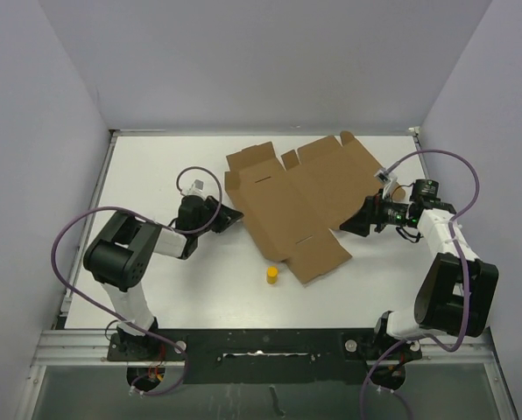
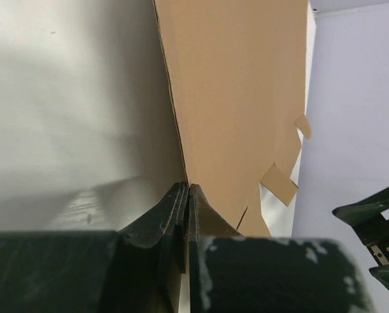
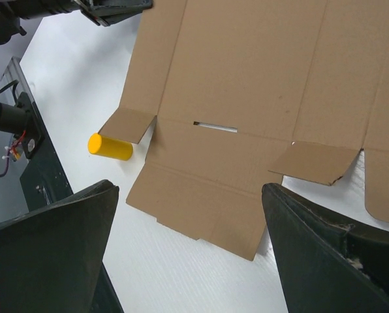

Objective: Fold the paper box

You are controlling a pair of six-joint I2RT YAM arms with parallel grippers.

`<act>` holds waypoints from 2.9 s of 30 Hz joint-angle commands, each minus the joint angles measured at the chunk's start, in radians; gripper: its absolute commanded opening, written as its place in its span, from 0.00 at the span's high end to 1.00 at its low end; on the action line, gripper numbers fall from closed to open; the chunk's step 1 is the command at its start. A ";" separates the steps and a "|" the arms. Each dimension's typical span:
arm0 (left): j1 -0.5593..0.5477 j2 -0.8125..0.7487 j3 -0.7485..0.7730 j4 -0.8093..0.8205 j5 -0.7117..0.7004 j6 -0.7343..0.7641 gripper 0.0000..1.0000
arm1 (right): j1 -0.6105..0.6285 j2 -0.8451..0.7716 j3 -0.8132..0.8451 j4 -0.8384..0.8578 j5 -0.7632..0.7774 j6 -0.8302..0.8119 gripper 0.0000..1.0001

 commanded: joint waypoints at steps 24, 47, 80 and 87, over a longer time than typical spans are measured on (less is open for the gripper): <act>-0.133 -0.420 0.028 -0.171 -0.193 -0.145 1.00 | -0.154 0.103 -0.055 0.260 0.396 0.600 0.04; -0.226 -0.671 -0.081 -0.314 -0.209 -0.223 1.00 | -0.199 0.403 -0.045 0.481 0.281 0.843 0.36; -0.168 -0.546 -0.059 -0.410 0.150 0.132 0.61 | -0.205 0.006 0.126 0.556 0.485 0.656 1.00; -0.050 -0.645 -0.011 -0.600 0.219 0.323 0.33 | -0.129 -0.042 0.182 0.439 0.501 0.370 1.00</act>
